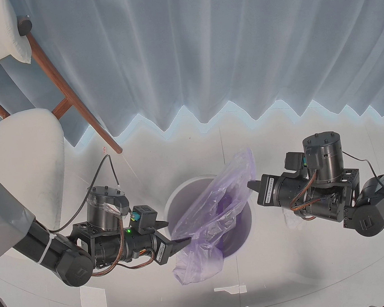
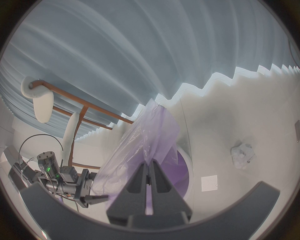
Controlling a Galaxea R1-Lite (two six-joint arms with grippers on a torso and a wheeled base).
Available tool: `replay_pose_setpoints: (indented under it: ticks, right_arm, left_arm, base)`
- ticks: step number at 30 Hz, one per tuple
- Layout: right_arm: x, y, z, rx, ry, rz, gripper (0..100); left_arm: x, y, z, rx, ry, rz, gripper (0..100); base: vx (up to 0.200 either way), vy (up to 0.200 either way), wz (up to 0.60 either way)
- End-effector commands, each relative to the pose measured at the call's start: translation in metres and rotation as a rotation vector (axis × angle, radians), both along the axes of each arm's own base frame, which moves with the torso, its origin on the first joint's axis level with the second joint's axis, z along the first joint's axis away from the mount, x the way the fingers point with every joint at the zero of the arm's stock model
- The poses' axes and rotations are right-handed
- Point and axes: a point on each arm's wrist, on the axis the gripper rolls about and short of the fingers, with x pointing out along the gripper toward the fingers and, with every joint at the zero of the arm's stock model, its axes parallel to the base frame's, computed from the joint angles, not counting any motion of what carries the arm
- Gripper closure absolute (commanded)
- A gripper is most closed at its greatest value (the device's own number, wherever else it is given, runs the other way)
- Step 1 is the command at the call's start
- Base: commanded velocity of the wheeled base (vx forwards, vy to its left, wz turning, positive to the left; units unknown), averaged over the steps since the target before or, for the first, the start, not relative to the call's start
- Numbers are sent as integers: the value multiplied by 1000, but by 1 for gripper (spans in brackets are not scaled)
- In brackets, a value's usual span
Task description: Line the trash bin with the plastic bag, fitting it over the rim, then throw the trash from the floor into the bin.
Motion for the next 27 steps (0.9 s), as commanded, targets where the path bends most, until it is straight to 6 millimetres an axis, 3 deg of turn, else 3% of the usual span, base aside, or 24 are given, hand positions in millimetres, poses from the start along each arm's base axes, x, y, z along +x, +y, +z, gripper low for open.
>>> replay_pose_setpoints:
  ticks: [1, 11, 14, 17, 20, 24, 27]
  right_arm:
    - [2, -3, 4, 7, -7, -9, 100]
    - [12, -12, 14, 36, -35, -24, 100]
    - [26, -22, 25, 67, -71, -48, 100]
    - [35, -31, 32, 86, -84, -51, 100]
    - [40, -34, 35, 102, -85, -27, 100]
    - [42, -33, 29, 103, -63, 3, 100]
    - [48, -29, 18, 92, -40, 5, 100]
  left_arm:
    - [2, 0, -2, 1, 3, 4, 100]
    - [5, 2, 1, -11, -3, 12, 100]
    - [31, 20, 28, -80, -87, 88, 100]
    - [37, 40, 45, -131, -96, 102, 100]
    - [28, 56, 56, -198, -3, 124, 100]
    - [8, 61, 78, -282, 154, 190, 100]
    - [9, 61, 84, -346, 236, 210, 100]
  base:
    - [0, 0, 0]
    - [0, 0, 0]
    - [0, 0, 0]
    - [0, 0, 0]
    - [0, 0, 0]
    - [0, 0, 0]
    - [0, 0, 0]
